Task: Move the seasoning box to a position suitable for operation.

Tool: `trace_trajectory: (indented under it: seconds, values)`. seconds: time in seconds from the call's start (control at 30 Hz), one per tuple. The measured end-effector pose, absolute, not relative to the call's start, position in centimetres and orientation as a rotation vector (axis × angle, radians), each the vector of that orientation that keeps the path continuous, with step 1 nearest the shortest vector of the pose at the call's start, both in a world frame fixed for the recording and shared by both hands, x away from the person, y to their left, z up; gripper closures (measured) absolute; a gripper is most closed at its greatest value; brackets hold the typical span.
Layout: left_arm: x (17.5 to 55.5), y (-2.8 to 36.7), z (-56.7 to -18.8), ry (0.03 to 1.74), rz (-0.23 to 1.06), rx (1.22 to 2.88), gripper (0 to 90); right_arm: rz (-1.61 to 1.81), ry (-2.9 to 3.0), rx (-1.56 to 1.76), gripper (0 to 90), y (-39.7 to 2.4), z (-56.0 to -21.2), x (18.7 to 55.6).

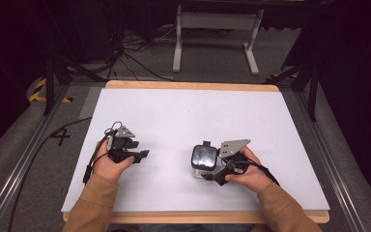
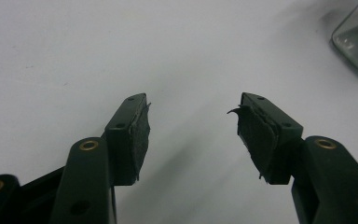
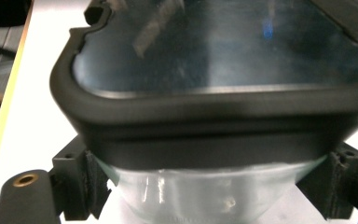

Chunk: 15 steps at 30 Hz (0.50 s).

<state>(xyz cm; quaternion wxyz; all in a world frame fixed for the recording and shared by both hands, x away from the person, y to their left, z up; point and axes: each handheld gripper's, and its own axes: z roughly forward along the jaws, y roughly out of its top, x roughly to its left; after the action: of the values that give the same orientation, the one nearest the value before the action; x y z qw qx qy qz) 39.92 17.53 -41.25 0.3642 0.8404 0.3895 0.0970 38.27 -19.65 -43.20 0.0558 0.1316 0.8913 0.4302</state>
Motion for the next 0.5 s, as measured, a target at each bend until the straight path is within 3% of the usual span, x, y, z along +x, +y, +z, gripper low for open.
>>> trace_trajectory:
  seconds: [0.5]
  values:
    - [40.1, 17.3, -41.3, 0.992, 0.246, 2.15, 42.9, 1.206, 2.718, 0.471, 14.8, -20.8, -42.8, 37.3]
